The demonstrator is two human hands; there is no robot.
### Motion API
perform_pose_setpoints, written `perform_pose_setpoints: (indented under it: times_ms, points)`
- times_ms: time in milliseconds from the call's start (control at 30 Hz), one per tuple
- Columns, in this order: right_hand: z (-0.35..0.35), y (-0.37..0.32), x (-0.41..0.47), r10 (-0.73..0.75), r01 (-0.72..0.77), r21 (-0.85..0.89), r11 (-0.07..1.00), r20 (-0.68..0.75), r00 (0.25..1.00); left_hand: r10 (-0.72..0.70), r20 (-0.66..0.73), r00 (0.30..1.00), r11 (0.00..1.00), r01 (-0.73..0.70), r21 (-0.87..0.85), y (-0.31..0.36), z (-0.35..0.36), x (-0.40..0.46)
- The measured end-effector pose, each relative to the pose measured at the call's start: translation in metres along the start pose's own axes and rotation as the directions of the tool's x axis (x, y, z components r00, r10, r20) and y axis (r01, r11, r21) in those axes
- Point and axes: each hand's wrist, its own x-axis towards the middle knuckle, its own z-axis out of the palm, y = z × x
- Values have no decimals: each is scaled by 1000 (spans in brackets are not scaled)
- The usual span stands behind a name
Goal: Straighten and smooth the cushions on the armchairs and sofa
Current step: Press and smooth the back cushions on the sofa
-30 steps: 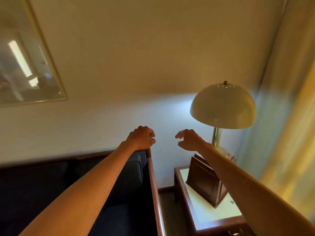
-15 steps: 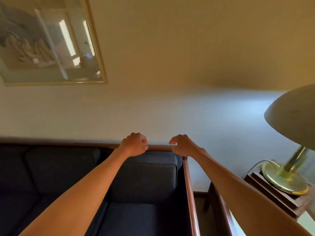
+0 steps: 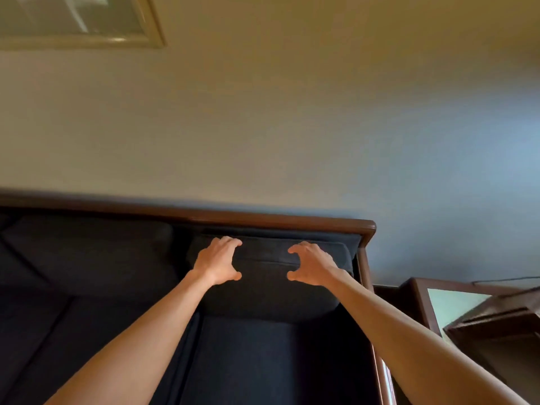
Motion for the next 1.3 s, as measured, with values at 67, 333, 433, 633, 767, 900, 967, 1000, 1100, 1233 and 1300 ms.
perform_pose_setpoints:
  times_ms: [67,333,433,633,767,900,967,1000,1100,1233,1300]
  points:
    - [19,4,18,22,-20,-38,999,44,999,13,92,996,997,-19,69,-20,10,26]
    - [59,32,83,122,-101,-276,956,59,991,19,196,980,966,-69,249,-79,42,105]
    - [65,37,96,174,-158,-296,942,28,984,39,162,986,961,-81,265,-89,57,115]
    - [64,49,95,117,-142,-403,904,-85,989,68,46,997,931,-80,357,-85,63,118]
    - [62,56,87,102,-144,-430,891,-121,987,121,-32,992,926,-101,363,-79,65,113]
    - [60,70,71,112,-165,-443,882,-143,983,170,-57,984,930,-141,339,-66,73,107]
    - [62,76,63,124,-180,-441,879,-151,981,186,-73,980,933,-153,327,-62,80,103]
    - [64,77,61,133,-189,-437,879,-155,979,188,-80,979,934,-153,322,-61,83,102]
    - [67,71,57,174,-222,-420,880,-151,973,185,-84,979,935,-149,322,-62,84,102]
    - [76,61,46,230,-280,-403,871,-168,959,190,-92,978,940,-154,304,-67,87,97]
    - [87,55,34,237,-310,-391,866,-225,945,197,-96,976,938,-159,308,-70,88,92]
